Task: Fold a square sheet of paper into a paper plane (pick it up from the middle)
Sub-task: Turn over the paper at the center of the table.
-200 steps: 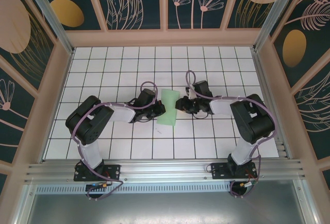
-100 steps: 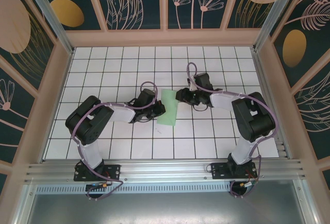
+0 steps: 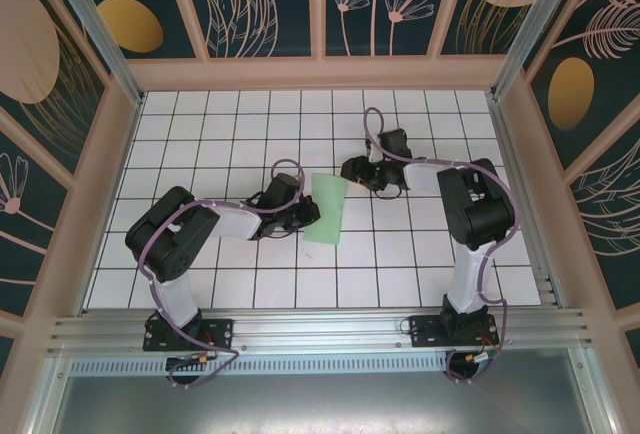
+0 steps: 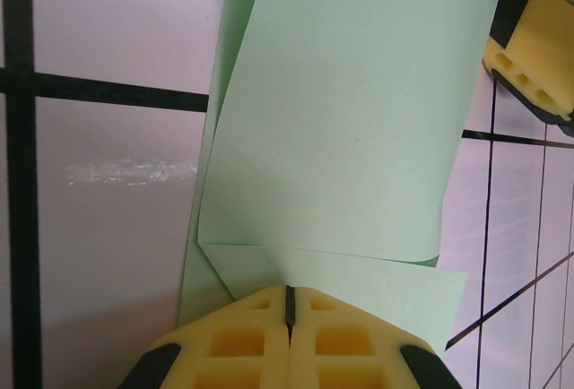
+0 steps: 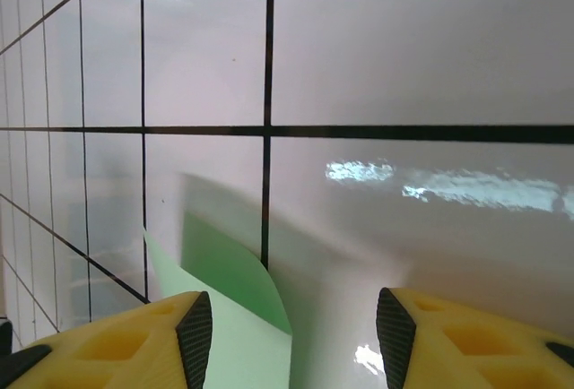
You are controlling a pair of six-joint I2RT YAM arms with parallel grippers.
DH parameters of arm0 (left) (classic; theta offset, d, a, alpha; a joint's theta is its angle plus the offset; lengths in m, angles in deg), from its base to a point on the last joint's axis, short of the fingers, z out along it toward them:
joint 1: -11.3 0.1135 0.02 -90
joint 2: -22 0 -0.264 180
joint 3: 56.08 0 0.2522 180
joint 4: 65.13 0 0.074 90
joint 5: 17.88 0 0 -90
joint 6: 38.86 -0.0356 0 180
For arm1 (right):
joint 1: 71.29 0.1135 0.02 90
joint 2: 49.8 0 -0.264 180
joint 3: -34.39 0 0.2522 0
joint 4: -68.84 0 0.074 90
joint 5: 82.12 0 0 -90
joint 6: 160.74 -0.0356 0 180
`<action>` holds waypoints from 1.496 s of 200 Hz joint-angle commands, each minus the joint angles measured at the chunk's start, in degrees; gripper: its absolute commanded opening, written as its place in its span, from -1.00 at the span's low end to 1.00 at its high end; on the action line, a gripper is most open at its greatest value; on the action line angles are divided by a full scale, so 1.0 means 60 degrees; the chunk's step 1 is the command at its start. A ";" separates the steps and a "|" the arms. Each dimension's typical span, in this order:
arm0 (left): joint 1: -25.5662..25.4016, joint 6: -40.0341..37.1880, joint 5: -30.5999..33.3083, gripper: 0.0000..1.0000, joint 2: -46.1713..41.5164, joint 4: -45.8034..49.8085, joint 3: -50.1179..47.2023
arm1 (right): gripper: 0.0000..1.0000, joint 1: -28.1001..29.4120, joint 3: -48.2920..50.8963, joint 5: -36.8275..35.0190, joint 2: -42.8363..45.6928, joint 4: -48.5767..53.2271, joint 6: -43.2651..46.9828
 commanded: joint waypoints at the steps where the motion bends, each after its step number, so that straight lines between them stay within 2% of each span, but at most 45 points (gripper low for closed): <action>1: 0.0040 0.0094 -0.0030 -0.90 -0.0111 0.0188 -0.0236 | 0.10 -0.0021 -0.0379 0.0747 -0.0272 -0.0304 0.0090; 50: 0.0039 0.0109 -0.0081 -0.90 -0.0070 0.0130 -0.0237 | 0.07 -0.0013 -0.0141 0.1606 -0.0509 -0.0718 -0.0001; 201: 0.0038 0.0164 0.0021 -0.89 -0.0111 0.0182 -0.0161 | 0.03 0.0502 0.2474 0.3715 0.0934 -0.1634 0.0826; 250: 0.0041 0.0167 -0.0007 -0.89 -0.0115 0.0177 -0.0145 | 0.05 0.0675 0.2789 0.3732 0.0957 -0.1869 0.0848; 299: 0.0041 0.0168 -0.0007 -0.89 -0.0113 0.0183 -0.0157 | -0.11 0.0704 0.2738 0.3248 0.0948 -0.1545 0.0940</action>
